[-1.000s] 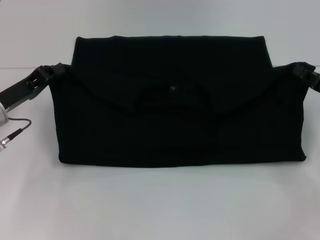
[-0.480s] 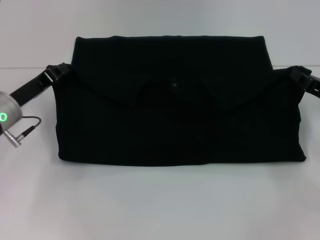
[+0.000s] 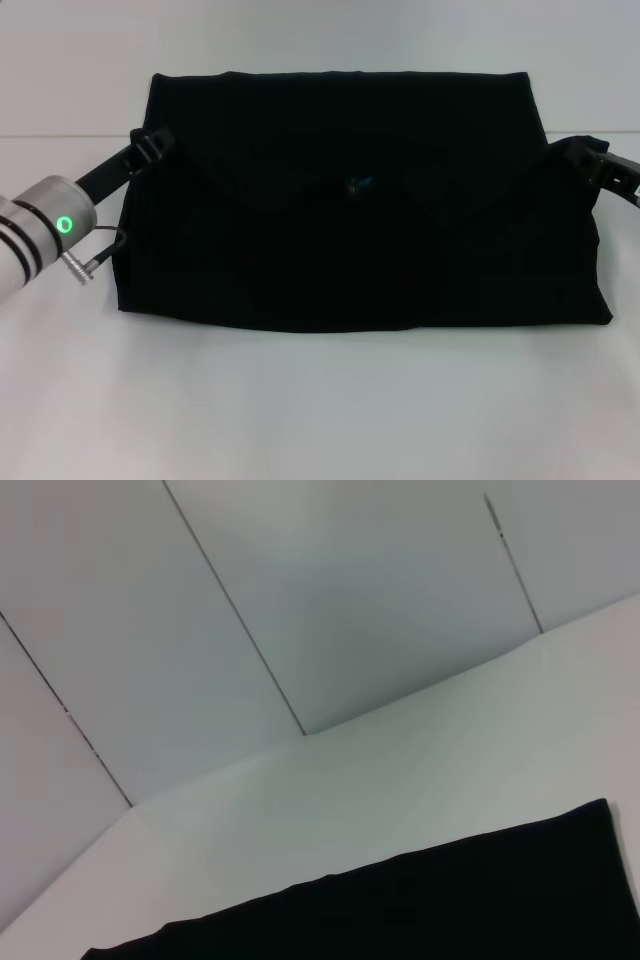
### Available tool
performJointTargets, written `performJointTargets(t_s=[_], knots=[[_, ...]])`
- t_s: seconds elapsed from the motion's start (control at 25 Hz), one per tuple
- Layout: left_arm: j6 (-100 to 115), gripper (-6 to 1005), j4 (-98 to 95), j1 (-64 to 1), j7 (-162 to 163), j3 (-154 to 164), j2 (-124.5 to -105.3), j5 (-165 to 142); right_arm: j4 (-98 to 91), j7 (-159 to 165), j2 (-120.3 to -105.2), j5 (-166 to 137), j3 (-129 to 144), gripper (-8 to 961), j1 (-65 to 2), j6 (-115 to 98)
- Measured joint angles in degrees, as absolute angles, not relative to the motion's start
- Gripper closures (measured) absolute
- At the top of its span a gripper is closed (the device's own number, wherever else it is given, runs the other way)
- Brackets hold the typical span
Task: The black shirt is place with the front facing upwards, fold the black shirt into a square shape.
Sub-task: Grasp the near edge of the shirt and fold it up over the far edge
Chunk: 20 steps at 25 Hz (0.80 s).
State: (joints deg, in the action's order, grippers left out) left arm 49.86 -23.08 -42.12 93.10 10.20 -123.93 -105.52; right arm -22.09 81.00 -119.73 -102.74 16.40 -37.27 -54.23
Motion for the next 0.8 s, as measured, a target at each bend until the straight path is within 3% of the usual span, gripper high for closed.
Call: performJointTargets(t_s=[0.4, 0.6, 0.8], knots=[[46.35, 964, -20.49, -43.31, 89.44, 10.27, -124.13, -103.30, -21.07, 77.86, -119.83, -102.69, 16.22, 897, -38.16, -52.53], [47.28, 963, -17.90, -42.36, 83.57, 10.19, -124.12, -96.30, -19.94, 76.78, -119.77, -102.18, 16.79, 804, -38.22, -52.66], [47.40, 758, -17.75, -41.54, 82.46, 10.34, -124.09, -95.87, -19.74, 77.00, -119.76, -102.16, 17.04, 711, -37.70, -51.95]])
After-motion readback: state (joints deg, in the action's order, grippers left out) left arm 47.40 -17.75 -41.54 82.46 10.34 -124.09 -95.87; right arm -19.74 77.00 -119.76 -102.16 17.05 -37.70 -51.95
